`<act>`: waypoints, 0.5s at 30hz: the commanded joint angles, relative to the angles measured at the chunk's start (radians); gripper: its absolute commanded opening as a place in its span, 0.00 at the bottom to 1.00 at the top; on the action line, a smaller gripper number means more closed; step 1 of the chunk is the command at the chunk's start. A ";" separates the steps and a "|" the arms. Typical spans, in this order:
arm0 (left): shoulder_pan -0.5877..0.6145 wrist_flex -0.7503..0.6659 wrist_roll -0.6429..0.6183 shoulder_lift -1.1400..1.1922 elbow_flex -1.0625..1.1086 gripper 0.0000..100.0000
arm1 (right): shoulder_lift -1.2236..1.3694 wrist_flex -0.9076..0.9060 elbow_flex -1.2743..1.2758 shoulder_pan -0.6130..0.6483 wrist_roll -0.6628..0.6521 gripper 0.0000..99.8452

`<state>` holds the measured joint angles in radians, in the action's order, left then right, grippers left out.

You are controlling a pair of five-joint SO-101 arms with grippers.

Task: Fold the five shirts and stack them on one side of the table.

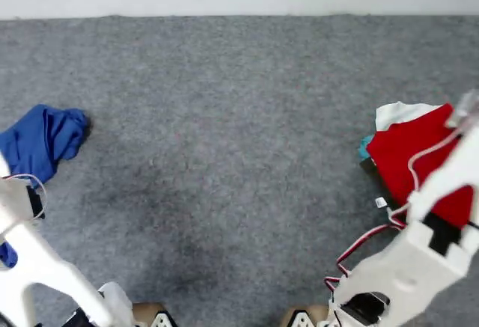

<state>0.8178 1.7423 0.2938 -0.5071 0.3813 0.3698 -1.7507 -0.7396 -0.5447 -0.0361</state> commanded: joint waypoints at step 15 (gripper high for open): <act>0.256 -0.290 -0.112 0.032 -0.140 0.24 | -0.116 -0.044 0.180 0.108 -0.155 0.27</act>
<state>1.0065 1.5520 0.2110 -0.4948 0.2371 0.3253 -1.7538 -0.5800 -0.4450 -0.1757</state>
